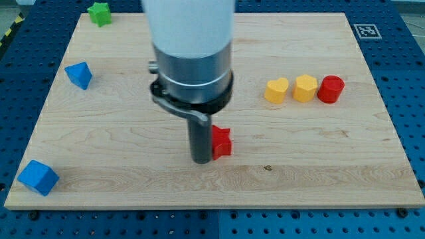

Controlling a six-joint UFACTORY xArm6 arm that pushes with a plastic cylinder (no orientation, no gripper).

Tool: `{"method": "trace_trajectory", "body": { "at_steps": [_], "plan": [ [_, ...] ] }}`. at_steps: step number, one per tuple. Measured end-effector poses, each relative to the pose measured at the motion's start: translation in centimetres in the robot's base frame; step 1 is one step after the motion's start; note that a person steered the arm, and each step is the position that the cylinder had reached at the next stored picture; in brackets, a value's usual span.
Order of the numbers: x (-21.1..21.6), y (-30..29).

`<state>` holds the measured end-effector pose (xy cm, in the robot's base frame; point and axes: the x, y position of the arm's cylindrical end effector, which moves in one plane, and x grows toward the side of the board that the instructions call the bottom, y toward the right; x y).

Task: Move the red star left to the yellow heart

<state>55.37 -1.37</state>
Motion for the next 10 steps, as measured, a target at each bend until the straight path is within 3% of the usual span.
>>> {"method": "trace_trajectory", "body": {
  "at_steps": [5, 7, 9, 10],
  "plan": [
    [-2.5, 8.5],
    [-5.4, 5.5],
    [-4.2, 2.1],
    [-6.2, 2.1]
  ]
}}
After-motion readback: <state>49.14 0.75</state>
